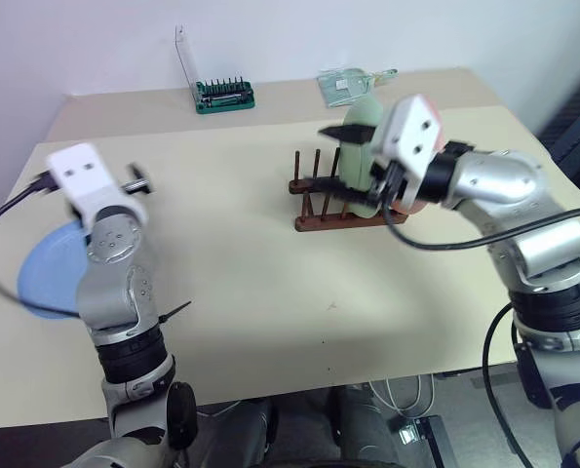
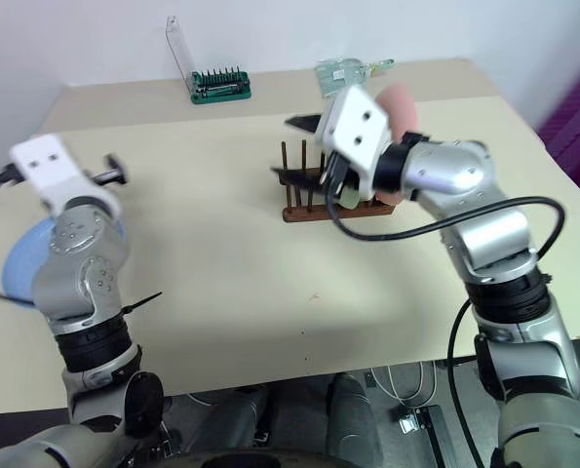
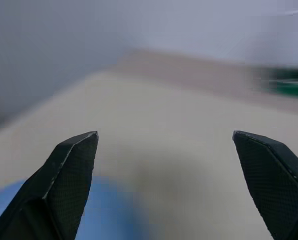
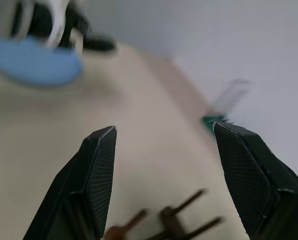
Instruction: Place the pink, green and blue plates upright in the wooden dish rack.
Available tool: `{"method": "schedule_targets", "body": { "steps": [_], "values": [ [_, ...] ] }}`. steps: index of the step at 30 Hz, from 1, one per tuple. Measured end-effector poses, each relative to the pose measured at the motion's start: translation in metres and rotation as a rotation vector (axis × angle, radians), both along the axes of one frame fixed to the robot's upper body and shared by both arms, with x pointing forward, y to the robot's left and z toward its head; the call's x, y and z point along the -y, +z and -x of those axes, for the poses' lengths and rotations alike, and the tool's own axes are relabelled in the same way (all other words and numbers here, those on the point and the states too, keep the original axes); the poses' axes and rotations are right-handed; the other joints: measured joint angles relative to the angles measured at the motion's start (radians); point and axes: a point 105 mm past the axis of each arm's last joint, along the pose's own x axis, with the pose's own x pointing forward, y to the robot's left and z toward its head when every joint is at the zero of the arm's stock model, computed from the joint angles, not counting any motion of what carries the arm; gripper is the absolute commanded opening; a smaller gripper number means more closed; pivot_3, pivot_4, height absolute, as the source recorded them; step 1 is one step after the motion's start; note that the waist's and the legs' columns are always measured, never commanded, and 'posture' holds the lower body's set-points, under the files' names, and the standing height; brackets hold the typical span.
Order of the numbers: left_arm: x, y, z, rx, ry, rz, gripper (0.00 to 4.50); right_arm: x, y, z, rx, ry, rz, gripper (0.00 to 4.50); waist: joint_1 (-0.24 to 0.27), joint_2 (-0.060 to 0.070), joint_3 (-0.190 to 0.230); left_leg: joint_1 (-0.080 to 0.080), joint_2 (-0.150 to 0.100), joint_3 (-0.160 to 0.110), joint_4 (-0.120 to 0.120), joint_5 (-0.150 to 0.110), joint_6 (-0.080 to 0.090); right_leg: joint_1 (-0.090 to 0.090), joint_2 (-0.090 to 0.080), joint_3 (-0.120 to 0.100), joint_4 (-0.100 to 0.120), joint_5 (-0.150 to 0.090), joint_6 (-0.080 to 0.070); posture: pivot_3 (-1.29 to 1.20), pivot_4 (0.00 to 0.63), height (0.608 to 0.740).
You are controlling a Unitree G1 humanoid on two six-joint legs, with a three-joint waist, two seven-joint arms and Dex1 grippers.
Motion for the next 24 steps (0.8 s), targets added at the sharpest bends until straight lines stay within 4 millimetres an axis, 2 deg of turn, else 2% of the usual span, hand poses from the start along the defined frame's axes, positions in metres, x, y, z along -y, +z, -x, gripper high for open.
{"method": "schedule_targets", "body": {
  "steps": [3, 7, 9, 12, 15, 18, 22, 24],
  "values": [
    [-0.023, -0.007, 0.03, -0.038, 0.184, 0.038, 4.46, 0.0, -0.005, -0.004, -0.005, 0.001, 0.009, 3.14, 0.004, 0.0, 0.0, 0.001, 0.0, 0.0, 0.0, 0.0, 0.0, 0.001, 0.0, 0.0, 0.001, 0.0, 0.0, 0.0, 0.15, 0.735],
    [-0.044, -0.053, 0.068, -0.167, 0.333, 0.166, 4.46, -0.002, -0.01, -0.004, -0.006, 0.026, 0.017, 3.14, 0.0, -0.001, -0.001, 0.001, 0.001, 0.0, 0.0, 0.0, -0.001, 0.0, 0.001, 0.0, 0.001, 0.0, 0.0, 0.0, 0.15, 0.735],
    [-0.05, -0.066, 0.079, -0.203, 0.379, 0.232, 4.46, -0.001, -0.014, -0.006, -0.013, 0.021, 0.025, 3.14, 0.003, -0.002, -0.001, 0.001, 0.002, 0.0, 0.001, 0.0, -0.002, 0.001, 0.002, -0.001, 0.001, 0.001, -0.001, 0.0, 0.15, 0.735],
    [-0.049, -0.089, 0.088, -0.259, 0.406, 0.347, 4.46, -0.005, -0.017, -0.004, -0.017, 0.039, 0.022, 3.14, 0.003, -0.003, -0.001, 0.001, 0.002, 0.0, 0.001, 0.0, -0.002, 0.001, 0.002, -0.001, 0.001, 0.001, -0.001, 0.0, 0.15, 0.735],
    [-0.045, -0.107, 0.083, -0.295, 0.355, 0.438, 3.6, -0.005, -0.02, -0.004, -0.02, 0.036, 0.024, 3.14, 0.003, -0.004, -0.002, 0.001, 0.002, 0.0, 0.001, 0.0, -0.002, 0.001, 0.002, -0.001, 0.001, 0.001, -0.001, 0.0, 0.15, 0.735],
    [-0.041, -0.108, 0.071, -0.263, 0.284, 0.484, 2.13, -0.005, -0.025, -0.003, -0.031, 0.032, 0.028, 3.14, 0.001, -0.004, -0.002, 0.001, 0.002, 0.0, 0.001, -0.001, -0.002, 0.001, 0.002, -0.001, 0.001, 0.001, -0.001, 0.0, 0.15, 0.735],
    [-0.041, -0.102, 0.06, -0.237, 0.214, 0.464, 0.07, -0.005, -0.033, 0.004, -0.041, 0.035, 0.035, 3.14, 0.001, -0.004, -0.002, 0.002, 0.003, 0.0, 0.001, -0.001, -0.003, 0.001, 0.003, -0.001, 0.001, 0.001, -0.001, 0.0, 0.15, 0.735],
    [-0.039, -0.094, 0.052, -0.2, 0.169, 0.454, 0.03, -0.005, -0.036, 0.005, -0.048, 0.028, 0.039, 3.14, 0.004, -0.003, -0.002, 0.002, 0.003, 0.0, 0.001, -0.001, -0.003, 0.002, 0.002, -0.001, 0.001, 0.001, -0.001, 0.0, 0.15, 0.735]
  ]
}}
